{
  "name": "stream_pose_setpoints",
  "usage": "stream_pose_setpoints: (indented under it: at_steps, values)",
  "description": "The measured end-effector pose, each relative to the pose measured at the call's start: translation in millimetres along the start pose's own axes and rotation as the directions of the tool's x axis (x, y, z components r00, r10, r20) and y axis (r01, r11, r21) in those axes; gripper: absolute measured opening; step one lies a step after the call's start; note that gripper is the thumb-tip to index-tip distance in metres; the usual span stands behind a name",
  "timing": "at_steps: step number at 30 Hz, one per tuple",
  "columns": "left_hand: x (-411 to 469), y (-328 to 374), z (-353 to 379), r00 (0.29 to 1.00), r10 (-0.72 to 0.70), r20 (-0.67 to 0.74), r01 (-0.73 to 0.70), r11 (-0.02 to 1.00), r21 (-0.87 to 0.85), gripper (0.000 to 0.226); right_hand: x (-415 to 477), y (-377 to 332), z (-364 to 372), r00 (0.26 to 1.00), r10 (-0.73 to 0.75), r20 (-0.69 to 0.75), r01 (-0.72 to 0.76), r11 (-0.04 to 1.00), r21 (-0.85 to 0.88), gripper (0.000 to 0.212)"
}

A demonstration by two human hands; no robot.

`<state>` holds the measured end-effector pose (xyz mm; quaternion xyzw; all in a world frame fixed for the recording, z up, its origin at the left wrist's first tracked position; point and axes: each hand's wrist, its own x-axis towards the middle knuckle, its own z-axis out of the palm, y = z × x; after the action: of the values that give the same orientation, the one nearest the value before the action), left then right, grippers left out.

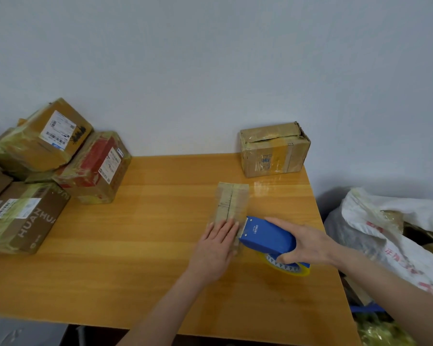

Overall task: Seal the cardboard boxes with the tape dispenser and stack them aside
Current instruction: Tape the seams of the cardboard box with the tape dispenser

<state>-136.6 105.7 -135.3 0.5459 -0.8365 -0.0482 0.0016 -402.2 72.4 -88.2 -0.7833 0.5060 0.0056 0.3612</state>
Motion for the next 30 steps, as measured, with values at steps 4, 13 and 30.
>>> stream_pose_setpoints:
  at_steps: [4,13,30]
  values:
    - [2.8,-3.1,2.9,1.0,0.01,0.019,-0.011,0.999,0.038,0.063,-9.8,6.2,2.0,1.0,-0.015,-0.015,0.016,0.997,0.076,0.089]
    - [1.7,-5.4,1.8,1.0,0.004,0.021,-0.004,1.0,-0.004,0.062,-23.9,28.1,-4.6,0.999,0.032,0.037,-0.032,0.999,0.0,0.094]
    - [1.0,-4.2,3.0,1.0,0.024,-0.012,-0.023,0.999,0.024,0.068,27.1,-20.7,-5.5,0.959,0.211,0.19,-0.18,0.969,-0.17,0.088]
